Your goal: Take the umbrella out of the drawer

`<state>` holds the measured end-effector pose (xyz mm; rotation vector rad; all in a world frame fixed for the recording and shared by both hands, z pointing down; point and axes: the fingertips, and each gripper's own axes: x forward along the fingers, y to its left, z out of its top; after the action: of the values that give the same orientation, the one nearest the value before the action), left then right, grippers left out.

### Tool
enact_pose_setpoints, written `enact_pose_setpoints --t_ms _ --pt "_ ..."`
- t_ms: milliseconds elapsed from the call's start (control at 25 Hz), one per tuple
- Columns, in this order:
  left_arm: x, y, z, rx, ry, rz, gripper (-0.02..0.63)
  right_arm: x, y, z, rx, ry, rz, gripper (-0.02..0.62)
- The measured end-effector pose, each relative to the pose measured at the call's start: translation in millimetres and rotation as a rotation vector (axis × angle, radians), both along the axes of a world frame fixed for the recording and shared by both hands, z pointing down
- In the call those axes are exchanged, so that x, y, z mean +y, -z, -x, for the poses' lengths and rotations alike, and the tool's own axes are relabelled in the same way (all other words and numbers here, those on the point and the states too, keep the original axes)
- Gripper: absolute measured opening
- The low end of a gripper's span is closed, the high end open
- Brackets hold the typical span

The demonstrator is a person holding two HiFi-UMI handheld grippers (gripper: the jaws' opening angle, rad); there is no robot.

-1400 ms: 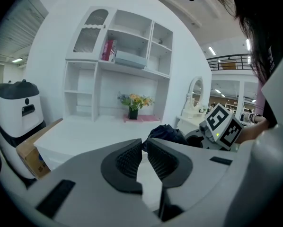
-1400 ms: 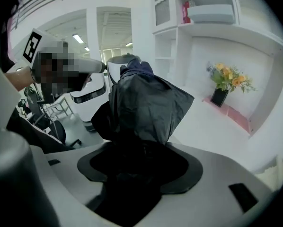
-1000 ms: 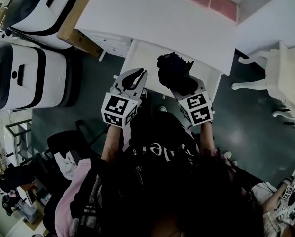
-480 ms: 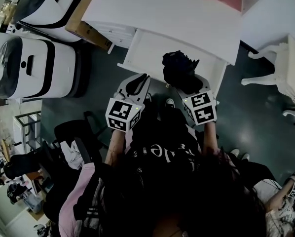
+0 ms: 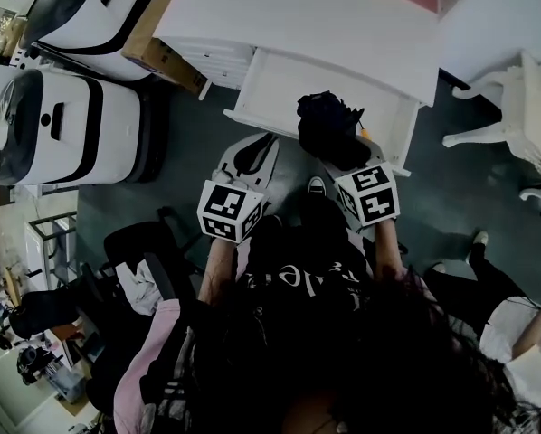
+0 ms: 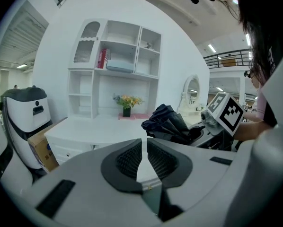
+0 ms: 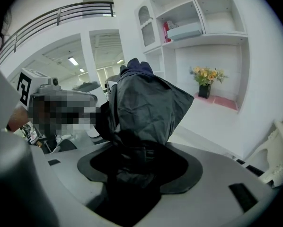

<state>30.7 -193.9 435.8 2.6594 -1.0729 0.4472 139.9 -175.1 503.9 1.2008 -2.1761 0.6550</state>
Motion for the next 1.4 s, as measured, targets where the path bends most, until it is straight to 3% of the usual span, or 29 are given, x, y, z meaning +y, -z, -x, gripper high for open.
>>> enact_pose_setpoints --t_ms 160,360,760,1040,1400 --pt "25 11 34 0.024 -0.015 -0.04 0.044 22 5 32 -0.014 -0.027 -0.006 0.279" --pt "70 13 84 -0.002 -0.051 -0.084 0.044 63 9 79 -0.014 -0.063 -0.026 0.279" --pt "165 6 168 0.015 -0.13 -0.06 0.044 161 14 161 -0.042 -0.173 -0.023 0.279" --pt "202 9 189 0.056 -0.169 -0.072 0.044 203 17 189 -0.045 -0.21 -0.018 0.279" --pt "221 15 181 0.086 -0.194 -0.082 0.044 226 24 193 -0.047 -0.213 -0.026 0.279"
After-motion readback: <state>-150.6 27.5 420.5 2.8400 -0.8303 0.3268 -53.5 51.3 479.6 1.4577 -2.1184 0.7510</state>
